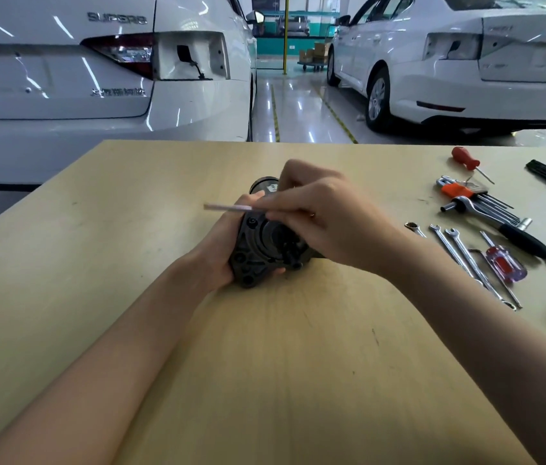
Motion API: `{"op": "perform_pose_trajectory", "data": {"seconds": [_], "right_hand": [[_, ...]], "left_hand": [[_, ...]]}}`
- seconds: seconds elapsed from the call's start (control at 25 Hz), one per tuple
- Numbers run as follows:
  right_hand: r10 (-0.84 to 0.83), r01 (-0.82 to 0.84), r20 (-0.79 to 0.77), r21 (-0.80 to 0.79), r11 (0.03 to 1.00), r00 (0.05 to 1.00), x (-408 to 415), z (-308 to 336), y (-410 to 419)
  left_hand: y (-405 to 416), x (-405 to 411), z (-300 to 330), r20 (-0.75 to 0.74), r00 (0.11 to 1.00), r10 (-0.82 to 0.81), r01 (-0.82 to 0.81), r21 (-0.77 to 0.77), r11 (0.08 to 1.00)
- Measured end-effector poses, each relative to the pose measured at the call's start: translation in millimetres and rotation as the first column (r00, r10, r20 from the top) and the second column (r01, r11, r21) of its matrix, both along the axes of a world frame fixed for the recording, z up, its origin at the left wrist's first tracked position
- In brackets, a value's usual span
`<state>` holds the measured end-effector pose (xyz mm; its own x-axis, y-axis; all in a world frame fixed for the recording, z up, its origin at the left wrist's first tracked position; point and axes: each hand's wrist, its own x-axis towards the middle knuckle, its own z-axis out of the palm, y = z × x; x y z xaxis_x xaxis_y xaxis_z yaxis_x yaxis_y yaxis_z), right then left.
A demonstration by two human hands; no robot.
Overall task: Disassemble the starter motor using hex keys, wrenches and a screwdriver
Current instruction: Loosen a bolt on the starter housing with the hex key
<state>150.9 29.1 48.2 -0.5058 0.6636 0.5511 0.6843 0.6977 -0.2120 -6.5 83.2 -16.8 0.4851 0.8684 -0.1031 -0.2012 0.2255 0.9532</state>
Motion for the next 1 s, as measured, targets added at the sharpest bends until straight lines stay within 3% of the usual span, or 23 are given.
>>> {"op": "perform_pose_trajectory", "data": {"seconds": [0.08, 0.16, 0.24, 0.32, 0.4, 0.48, 0.6, 0.68, 0.8, 1.0], "right_hand": [[0.022, -0.031, 0.149, 0.064, 0.997, 0.989, 0, -2, -1], [-0.009, -0.012, 0.146, 0.144, 0.99, 0.989, 0, -8, -5], [-0.059, 0.055, 0.017, 0.173, 0.983, 0.998, 0, -14, -10], [-0.106, 0.15, -0.269, 0.147, 0.978, 0.957, 4, -18, -13], [-0.144, 0.163, -0.586, -0.02, 0.986, 0.798, 9, -18, -16], [-0.229, 0.052, -0.784, -0.244, 0.968, 0.577, 14, -20, -20], [-0.416, -0.236, -0.898, -0.439, 0.867, 0.14, 16, -24, -20], [-0.486, -0.352, -0.873, -0.444, 0.824, -0.037, 16, -26, -20], [-0.481, -0.424, -0.872, -0.402, 0.811, -0.094, 14, -27, -19], [-0.468, -0.437, -0.88, -0.39, 0.81, -0.081, 10, -25, -24]], "left_hand": [[-1, 0, 1, 0.016, 1.0, 0.011, -0.011, -0.003, 1.0], [-2, 1, 2, 0.02, 1.0, 0.018, -0.017, -0.02, 1.0], [-3, 3, 2, 0.012, 1.0, 0.015, -0.015, -0.034, 0.999], [-3, 3, 3, 0.007, 1.0, 0.015, -0.014, -0.039, 0.999], [-3, 3, 4, 0.002, 1.0, 0.01, -0.01, -0.042, 0.999], [-3, 3, 4, -0.005, 1.0, 0.0, -0.001, -0.035, 0.999], [-2, 3, 4, -0.004, 1.0, -0.01, 0.01, -0.018, 1.0], [-1, 2, 3, 0.0, 1.0, -0.023, 0.023, -0.008, 1.0], [-1, 1, 3, 0.006, 1.0, -0.026, 0.026, -0.01, 1.0], [-1, 2, 3, 0.017, 0.999, -0.033, 0.033, -0.003, 0.999]]}}
